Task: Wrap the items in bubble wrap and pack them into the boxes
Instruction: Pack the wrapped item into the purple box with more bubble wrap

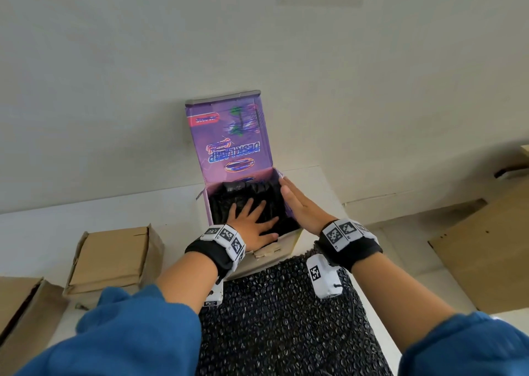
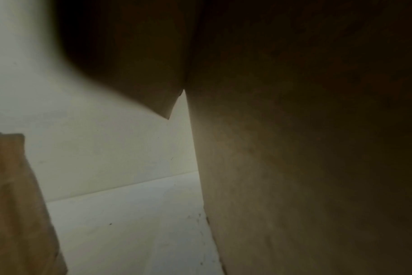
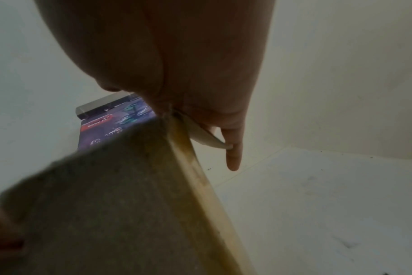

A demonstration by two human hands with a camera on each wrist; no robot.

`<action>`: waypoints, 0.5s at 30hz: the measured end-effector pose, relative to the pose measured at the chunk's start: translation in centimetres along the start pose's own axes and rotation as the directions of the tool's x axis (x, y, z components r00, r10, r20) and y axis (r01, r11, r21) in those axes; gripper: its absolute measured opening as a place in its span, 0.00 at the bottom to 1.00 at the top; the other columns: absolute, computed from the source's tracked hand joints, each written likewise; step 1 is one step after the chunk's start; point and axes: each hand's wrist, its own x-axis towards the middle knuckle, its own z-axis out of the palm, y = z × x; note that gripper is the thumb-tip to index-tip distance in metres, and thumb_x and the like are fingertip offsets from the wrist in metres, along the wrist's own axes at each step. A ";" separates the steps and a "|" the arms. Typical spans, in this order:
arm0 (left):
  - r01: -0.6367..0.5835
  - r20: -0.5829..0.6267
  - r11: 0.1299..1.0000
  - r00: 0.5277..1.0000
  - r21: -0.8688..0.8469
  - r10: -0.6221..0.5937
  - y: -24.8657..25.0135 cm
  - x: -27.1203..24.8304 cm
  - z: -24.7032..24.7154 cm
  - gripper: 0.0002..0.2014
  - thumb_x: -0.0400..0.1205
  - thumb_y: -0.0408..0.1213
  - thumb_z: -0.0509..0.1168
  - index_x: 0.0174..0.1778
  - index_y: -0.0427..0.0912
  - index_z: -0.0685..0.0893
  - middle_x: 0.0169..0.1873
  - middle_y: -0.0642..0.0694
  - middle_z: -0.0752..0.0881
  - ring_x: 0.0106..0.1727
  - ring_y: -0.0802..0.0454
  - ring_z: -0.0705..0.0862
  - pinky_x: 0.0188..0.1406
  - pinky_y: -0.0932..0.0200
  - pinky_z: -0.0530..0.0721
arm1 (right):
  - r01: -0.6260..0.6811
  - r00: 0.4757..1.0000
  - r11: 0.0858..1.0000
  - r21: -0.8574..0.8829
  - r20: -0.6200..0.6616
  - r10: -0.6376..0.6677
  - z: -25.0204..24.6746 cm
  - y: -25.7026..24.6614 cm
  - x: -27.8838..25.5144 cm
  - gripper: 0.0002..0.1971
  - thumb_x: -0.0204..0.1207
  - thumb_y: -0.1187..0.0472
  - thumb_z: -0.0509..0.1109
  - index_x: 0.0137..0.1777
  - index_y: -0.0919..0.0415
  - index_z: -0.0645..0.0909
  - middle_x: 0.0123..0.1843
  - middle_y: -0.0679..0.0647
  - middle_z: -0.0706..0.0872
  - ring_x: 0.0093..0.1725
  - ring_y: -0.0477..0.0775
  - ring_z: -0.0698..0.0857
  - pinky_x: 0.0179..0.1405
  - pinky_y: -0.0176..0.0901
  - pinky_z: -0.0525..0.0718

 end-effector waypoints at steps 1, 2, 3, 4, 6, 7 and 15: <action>0.009 0.009 1.000 1.000 0.027 -0.009 0.1 0.1 0.1 0.27 0.83 0.63 0.42 0.80 0.66 0.50 0.83 0.49 0.36 0.82 0.42 0.31 0.77 0.31 0.32 | -0.042 0.999 0.998 -0.055 0.017 0.043 -0.1 0.1 -0.1 0.28 0.86 0.46 0.48 0.84 0.52 0.51 0.85 0.43 0.49 0.83 0.39 0.48 0.79 0.33 0.43; 0.015 0.018 0.999 1.000 0.051 -0.016 0.1 0.2 0.2 0.27 0.83 0.63 0.43 0.80 0.66 0.51 0.83 0.49 0.37 0.82 0.43 0.31 0.77 0.32 0.33 | -0.064 0.997 0.991 -0.113 0.034 0.069 -0.2 0.2 -0.1 0.29 0.86 0.46 0.50 0.84 0.52 0.50 0.85 0.44 0.46 0.83 0.40 0.46 0.79 0.35 0.43; 0.016 0.023 0.998 1.000 0.062 -0.017 0.1 0.1 0.1 0.27 0.83 0.63 0.44 0.80 0.66 0.52 0.83 0.49 0.38 0.82 0.43 0.32 0.77 0.32 0.33 | -0.074 0.995 0.983 -0.165 0.050 0.083 -0.3 0.2 -0.2 0.30 0.86 0.46 0.52 0.84 0.52 0.49 0.86 0.45 0.44 0.83 0.41 0.45 0.79 0.36 0.43; 0.010 0.017 0.999 1.000 0.052 -0.011 0.1 0.1 -0.1 0.27 0.84 0.63 0.44 0.80 0.65 0.54 0.83 0.49 0.40 0.82 0.43 0.34 0.78 0.32 0.35 | -0.079 0.994 0.975 -0.206 0.058 0.093 -0.4 0.1 -0.3 0.31 0.85 0.46 0.53 0.84 0.52 0.48 0.86 0.46 0.43 0.84 0.42 0.45 0.79 0.36 0.43; -0.031 -0.060 0.998 0.998 -0.061 0.027 -0.1 -0.3 -0.9 0.24 0.85 0.59 0.48 0.78 0.61 0.66 0.83 0.49 0.54 0.84 0.43 0.47 0.80 0.35 0.45 | -0.076 0.994 0.962 -0.264 0.061 0.095 -0.8 -0.3 -0.6 0.31 0.85 0.47 0.54 0.84 0.53 0.49 0.86 0.48 0.43 0.84 0.44 0.46 0.78 0.36 0.43; -0.069 -0.135 0.986 0.990 -0.152 0.049 -0.2 -0.8 -1.4 0.22 0.85 0.56 0.51 0.74 0.57 0.73 0.79 0.48 0.65 0.81 0.42 0.58 0.79 0.39 0.56 | -0.067 0.995 0.955 -0.288 0.051 0.085 -1.0 -0.6 -0.9 0.30 0.85 0.48 0.54 0.84 0.54 0.50 0.86 0.50 0.45 0.84 0.45 0.47 0.78 0.35 0.43; -0.368 -0.825 0.840 0.543 -0.400 -0.155 -0.4 -10.6 -0.5 0.07 0.80 0.37 0.65 0.51 0.44 0.85 0.44 0.50 0.83 0.46 0.58 0.81 0.50 0.73 0.74 | 0.002 0.997 0.932 -0.362 -0.074 -0.031 -2.5 -0.5 -6.1 0.27 0.84 0.53 0.61 0.81 0.57 0.61 0.81 0.53 0.66 0.80 0.52 0.64 0.77 0.42 0.59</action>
